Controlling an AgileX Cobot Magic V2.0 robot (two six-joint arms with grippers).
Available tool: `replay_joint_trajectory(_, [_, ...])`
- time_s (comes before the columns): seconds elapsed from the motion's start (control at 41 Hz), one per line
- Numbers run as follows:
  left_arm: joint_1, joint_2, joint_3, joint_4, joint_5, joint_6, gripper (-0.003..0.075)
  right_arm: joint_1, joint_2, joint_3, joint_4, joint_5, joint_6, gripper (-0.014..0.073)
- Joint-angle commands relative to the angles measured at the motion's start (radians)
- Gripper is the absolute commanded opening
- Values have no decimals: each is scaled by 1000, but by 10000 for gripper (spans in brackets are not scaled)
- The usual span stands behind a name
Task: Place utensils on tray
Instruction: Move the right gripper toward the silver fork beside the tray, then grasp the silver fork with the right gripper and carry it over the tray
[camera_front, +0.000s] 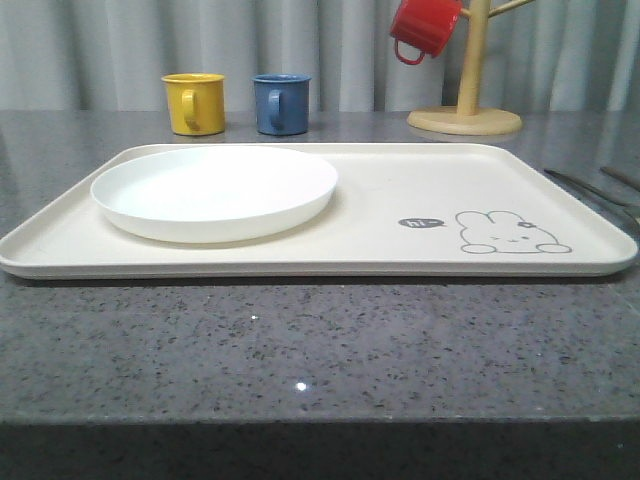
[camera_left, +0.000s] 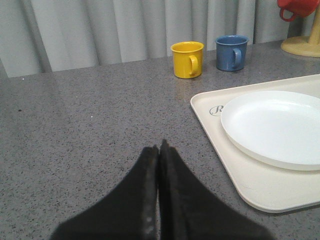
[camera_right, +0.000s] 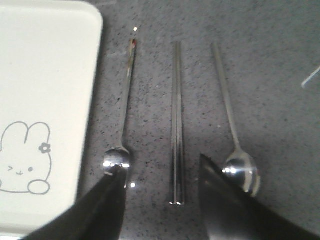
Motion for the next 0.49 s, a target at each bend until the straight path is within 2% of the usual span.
replay_joint_trajectory(0.0, [-1,12,-28,-9,-83,-8,-18,44,112,-112,-13,15,-12,368])
replay_joint_trajectory(0.22, [-1,12,-28,-9,-83,-8,-18,66,339,-251,16,90,-11,365])
replay_joint_trajectory(0.464, [-1,12,-28,-9,-83,-8,-18,65,491,-302,20,54,1,286])
